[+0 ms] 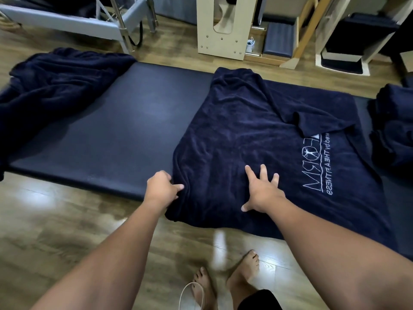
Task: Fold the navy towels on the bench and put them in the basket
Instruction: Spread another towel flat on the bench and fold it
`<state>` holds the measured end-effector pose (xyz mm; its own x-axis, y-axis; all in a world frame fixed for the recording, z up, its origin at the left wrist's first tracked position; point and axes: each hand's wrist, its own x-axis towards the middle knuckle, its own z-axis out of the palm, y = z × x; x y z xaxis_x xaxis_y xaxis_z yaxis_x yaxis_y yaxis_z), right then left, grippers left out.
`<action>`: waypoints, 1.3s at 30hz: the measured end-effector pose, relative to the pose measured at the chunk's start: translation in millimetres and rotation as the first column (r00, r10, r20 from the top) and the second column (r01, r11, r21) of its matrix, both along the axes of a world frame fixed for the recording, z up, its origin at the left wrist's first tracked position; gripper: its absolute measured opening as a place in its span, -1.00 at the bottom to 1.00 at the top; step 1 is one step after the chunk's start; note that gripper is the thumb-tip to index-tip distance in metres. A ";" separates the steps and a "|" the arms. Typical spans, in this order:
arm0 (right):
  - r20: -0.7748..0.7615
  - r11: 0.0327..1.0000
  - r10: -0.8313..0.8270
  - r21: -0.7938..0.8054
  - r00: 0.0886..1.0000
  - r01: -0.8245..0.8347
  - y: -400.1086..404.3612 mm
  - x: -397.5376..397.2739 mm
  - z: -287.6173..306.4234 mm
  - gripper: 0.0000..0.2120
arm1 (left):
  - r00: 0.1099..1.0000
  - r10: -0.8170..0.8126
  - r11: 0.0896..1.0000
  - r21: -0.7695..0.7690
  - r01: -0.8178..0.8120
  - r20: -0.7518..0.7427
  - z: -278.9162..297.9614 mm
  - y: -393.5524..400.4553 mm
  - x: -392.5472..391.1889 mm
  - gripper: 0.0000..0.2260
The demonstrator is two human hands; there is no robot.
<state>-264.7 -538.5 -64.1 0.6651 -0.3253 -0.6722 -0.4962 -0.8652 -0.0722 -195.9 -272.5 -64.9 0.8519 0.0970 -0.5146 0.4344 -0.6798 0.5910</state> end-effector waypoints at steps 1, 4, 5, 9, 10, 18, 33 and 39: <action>0.003 1.000 -0.001 -0.002 1.000 0.001 -0.3 -0.4 -0.3 0.31 | 0.999 -0.029 0.998 0.056 0.027 0.031 0.6 -2.8 -0.1 -0.76; 0.006 1.000 0.002 -0.010 1.000 -0.002 -1.1 -0.3 -0.7 0.31 | 0.989 -0.118 0.982 0.156 0.102 0.093 -4.6 -5.8 1.9 -0.66; 0.008 1.000 0.003 -0.009 1.000 -0.003 -1.2 -0.2 -0.6 0.31 | 0.986 -0.135 0.981 0.157 0.118 0.101 -5.7 -5.3 1.5 -0.61; 0.009 1.000 0.011 -0.010 1.000 -0.011 -2.0 -1.3 1.2 0.31 | 0.990 -0.076 0.975 0.215 0.049 0.118 1.3 19.2 11.8 -0.76; 0.004 1.000 0.013 -0.010 1.000 -0.013 -1.8 -1.0 1.8 0.31 | 0.988 -0.044 0.968 0.251 0.006 0.147 4.5 30.5 17.0 -0.82; -0.017 0.999 0.004 -0.041 1.000 -0.004 0.2 -0.6 5.4 0.32 | 0.997 -0.075 0.936 0.346 0.059 0.034 10.5 34.4 13.3 -0.91; 0.059 0.986 0.147 -0.086 0.987 -0.142 -25.2 4.0 19.5 0.05 | 0.777 -0.623 0.582 0.610 0.537 -0.089 22.3 -39.5 56.4 -0.89; 0.231 0.997 0.047 -0.078 0.972 -0.029 -70.0 85.7 22.6 -0.44 | 0.840 -0.542 0.757 0.436 0.486 0.005 11.0 -80.9 124.3 -0.71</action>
